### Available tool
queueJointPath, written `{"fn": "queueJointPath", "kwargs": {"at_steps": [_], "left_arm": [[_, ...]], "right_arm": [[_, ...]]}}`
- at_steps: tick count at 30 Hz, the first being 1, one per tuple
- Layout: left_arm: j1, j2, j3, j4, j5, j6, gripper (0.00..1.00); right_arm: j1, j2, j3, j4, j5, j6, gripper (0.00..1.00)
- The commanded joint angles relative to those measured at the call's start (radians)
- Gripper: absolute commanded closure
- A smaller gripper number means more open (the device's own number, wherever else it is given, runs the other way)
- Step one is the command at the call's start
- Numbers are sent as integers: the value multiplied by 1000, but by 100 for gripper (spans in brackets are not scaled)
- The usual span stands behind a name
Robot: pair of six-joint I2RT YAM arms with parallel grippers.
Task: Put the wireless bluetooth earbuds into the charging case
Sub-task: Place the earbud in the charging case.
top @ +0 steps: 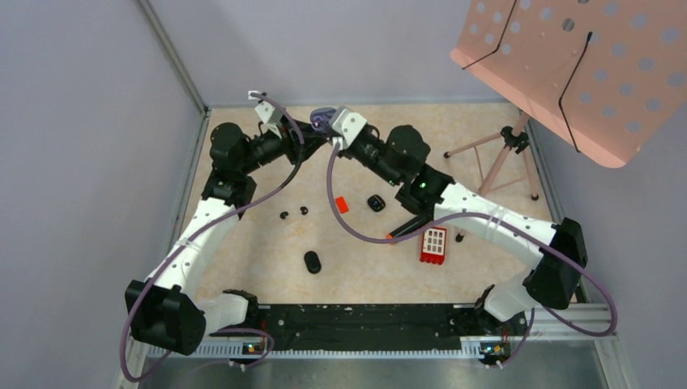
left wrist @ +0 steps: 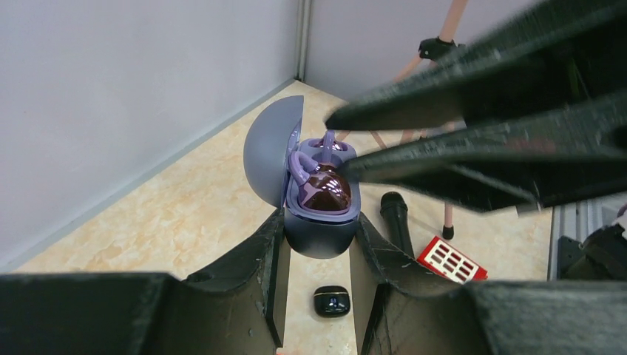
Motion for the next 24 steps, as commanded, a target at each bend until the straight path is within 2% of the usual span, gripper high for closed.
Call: {"fn": "queueJointPath", "kwargs": {"at_steps": [1,3,5,8,12,17,21,24], "left_arm": [[1,-28,-8,17,108,144,100],[1,-34,-8,-22,142,213,100],[1,-37,-4,-62,180,295,100],[1,-38,9,-116,217,359,100],[1,-34,25,-162,249,407,100],[1,-37,30,-179,273,419,100],[1,-44,32,-187,297,430,100],[1,-48,31,-204,312,453,100]], "right_arm": [[-90,-44,170,-308,-269,158,77],[-137,-34,239,-442,-401,184,77],[-165,-18,297,-575,-507,134,77],[-176,-1,352,-715,-571,77,80],[-180,-6,352,-748,-631,92,88],[-180,12,370,-802,-680,97,93],[-180,31,378,-828,-648,92,91],[-180,41,384,-826,-614,98,85]]}}
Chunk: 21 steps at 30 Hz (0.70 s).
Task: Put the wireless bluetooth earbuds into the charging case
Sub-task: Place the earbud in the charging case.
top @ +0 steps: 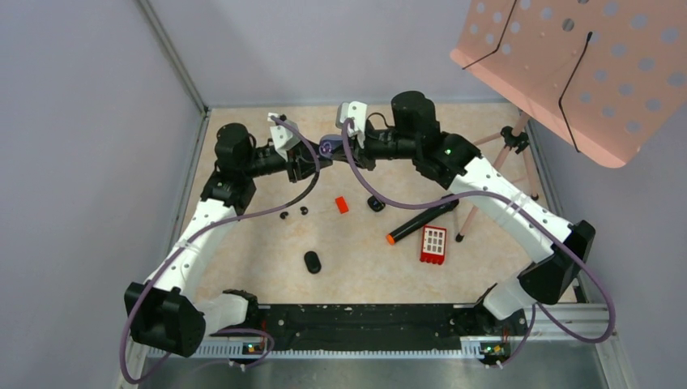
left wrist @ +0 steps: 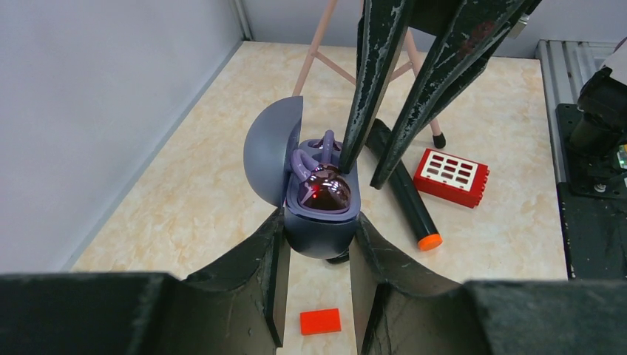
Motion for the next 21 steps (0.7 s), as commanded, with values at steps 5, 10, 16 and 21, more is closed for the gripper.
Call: {"fn": "queueJointPath", "kwargs": {"at_steps": [5,10,16,21], "left_arm": [[1,-42,37,-18,66,78,100],[1,-39,38,-25,67,87,100],[2,-33,38,-29,70,90,100],[0,-33,36,-31,75,88,100]], "right_arm": [[1,25,65,1,45,5,80],[0,23,57,28,58,15,76],[0,20,43,75,75,48,72],[0,28,39,84,60,75,61]]}}
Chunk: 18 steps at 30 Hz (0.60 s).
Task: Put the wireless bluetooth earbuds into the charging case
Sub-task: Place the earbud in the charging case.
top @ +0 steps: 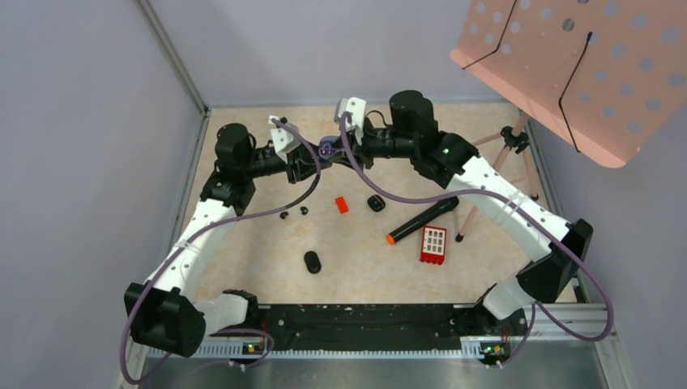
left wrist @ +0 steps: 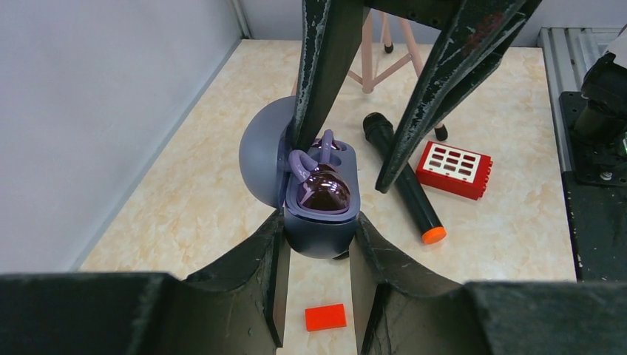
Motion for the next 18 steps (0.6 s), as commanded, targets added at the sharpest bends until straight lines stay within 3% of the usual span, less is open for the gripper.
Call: {"fn": "queueJointPath", "kwargs": {"at_steps": [1,9,18], "left_arm": [[-5,-30,36,10,56,21,100],[-6,-28,34,2,54,27,100],[-6,-33,31,47,22,-31,100]], "right_arm": [[-1,13,27,85,12,36,61],[1,29,27,142,4,109,60],[34,-19,-79,256,88,85,80]]}}
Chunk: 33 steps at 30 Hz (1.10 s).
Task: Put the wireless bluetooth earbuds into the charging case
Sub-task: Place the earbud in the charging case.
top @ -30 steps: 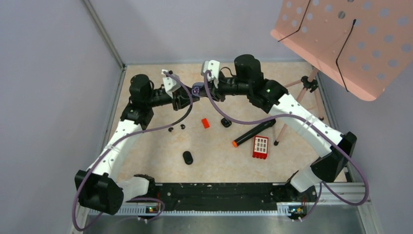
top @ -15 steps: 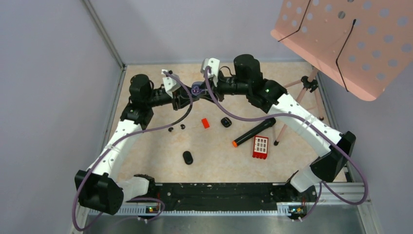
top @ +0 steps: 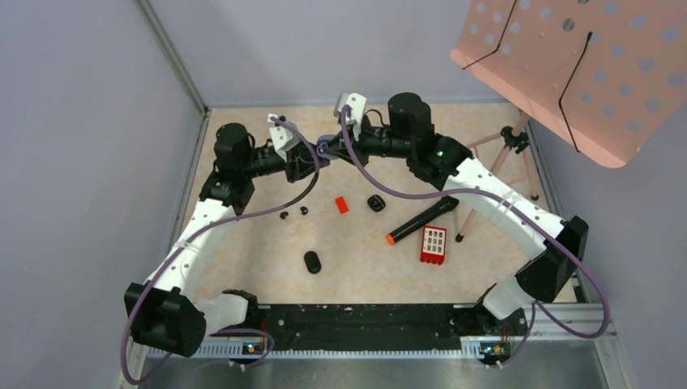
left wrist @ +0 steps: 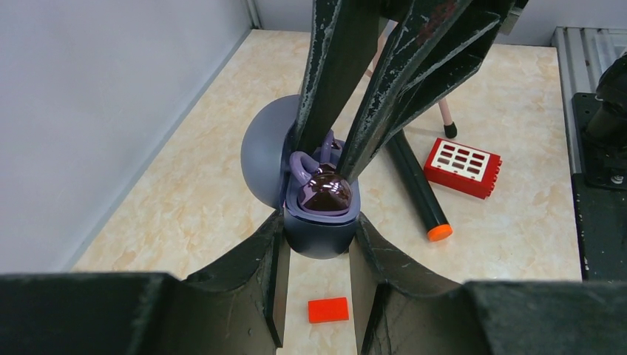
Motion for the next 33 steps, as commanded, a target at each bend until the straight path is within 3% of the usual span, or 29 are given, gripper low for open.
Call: {"fn": "queueJointPath", "kwargs": {"at_steps": [1,10,17,26,33], "left_arm": [[-13,-33,28,69,41,-43,100],[-11,-34,14,135,8,-152,100],[-11,-38,9,129,9,-154,100],[-11,-39,-4,87,4,-109,100],[-11,-29,2,41,-7,-69,100]], "right_arm": [[34,-54,-91,191,85,-24,82],[108,-156,-267,355,202,-129,98],[109,-144,-257,371,260,-106,96],[109,-175,-196,311,217,-110,77],[85,-202,-134,118,83,-170,39]]}}
